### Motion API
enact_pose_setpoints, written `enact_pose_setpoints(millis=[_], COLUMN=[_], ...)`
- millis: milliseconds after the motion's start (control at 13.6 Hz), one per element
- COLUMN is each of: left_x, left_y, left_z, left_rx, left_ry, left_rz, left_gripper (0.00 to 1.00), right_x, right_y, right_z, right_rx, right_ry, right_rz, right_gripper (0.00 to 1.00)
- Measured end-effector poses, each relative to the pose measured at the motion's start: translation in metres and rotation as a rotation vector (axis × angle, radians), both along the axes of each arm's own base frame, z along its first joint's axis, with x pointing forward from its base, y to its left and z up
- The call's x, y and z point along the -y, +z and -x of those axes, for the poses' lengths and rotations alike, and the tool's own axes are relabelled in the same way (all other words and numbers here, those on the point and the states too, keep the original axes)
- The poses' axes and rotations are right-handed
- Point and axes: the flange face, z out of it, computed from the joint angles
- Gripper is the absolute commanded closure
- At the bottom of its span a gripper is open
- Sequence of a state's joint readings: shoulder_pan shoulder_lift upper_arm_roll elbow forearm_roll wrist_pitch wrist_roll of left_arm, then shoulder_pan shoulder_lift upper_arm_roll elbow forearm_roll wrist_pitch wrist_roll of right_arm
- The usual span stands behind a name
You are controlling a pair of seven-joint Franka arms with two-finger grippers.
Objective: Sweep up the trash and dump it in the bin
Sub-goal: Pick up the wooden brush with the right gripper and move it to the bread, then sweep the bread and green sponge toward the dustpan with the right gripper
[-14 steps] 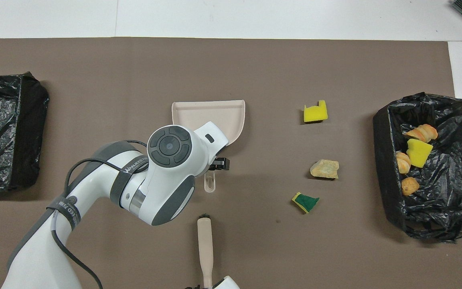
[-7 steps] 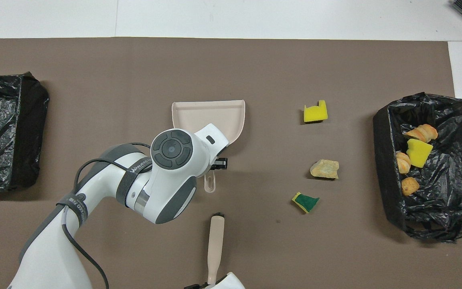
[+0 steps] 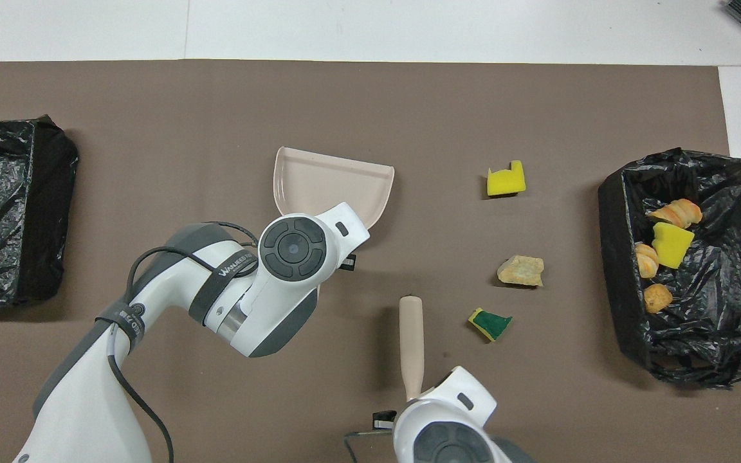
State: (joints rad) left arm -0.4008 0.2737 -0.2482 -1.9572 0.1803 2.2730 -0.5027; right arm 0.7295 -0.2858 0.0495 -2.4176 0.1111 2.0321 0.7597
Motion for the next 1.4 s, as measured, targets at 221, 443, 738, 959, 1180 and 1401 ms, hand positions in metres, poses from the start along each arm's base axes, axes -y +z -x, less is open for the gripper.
enact_pose_setpoints(millis=[221, 443, 738, 959, 1180, 1401], left_x=[-0.006, -0.028, -0.073, -0.078, -0.081, -0.072], left_y=[0.005, 0.033, 0.07, 0.066, 0.052, 0.04], left_z=[-0.002, -0.003, -0.007, -0.006, 0.005, 0.042], left_rx=[0.002, -0.042, -0.122, -0.154, -0.204, -0.243], left_ry=[-0.075, -0.311, -0.664, -0.858, -1.034, -1.115], left_rz=[-0.041, -0.116, -0.188, -0.199, -0.207, -0.227], left_gripper=[1.0, 1.0, 1.0, 1.0, 1.0, 1.0], right_x=[0.054, 0.125, 0.201, 0.231, 0.273, 0.277], right_y=[0.017, 0.035, 0.044, 0.01, -0.022, -0.041], right_z=[-0.033, -0.089, -0.158, -0.172, -0.166, -0.139], right_rx=[0.012, 0.045, 0.045, -0.024, -0.07, -0.114], right_ry=[0.034, 0.116, 0.151, 0.179, 0.217, 0.193], right_rz=[-0.03, 0.0, 0.119, 0.161, 0.144, 0.15], right_gripper=[1.0, 1.0, 1.0, 1.0, 1.0, 1.0])
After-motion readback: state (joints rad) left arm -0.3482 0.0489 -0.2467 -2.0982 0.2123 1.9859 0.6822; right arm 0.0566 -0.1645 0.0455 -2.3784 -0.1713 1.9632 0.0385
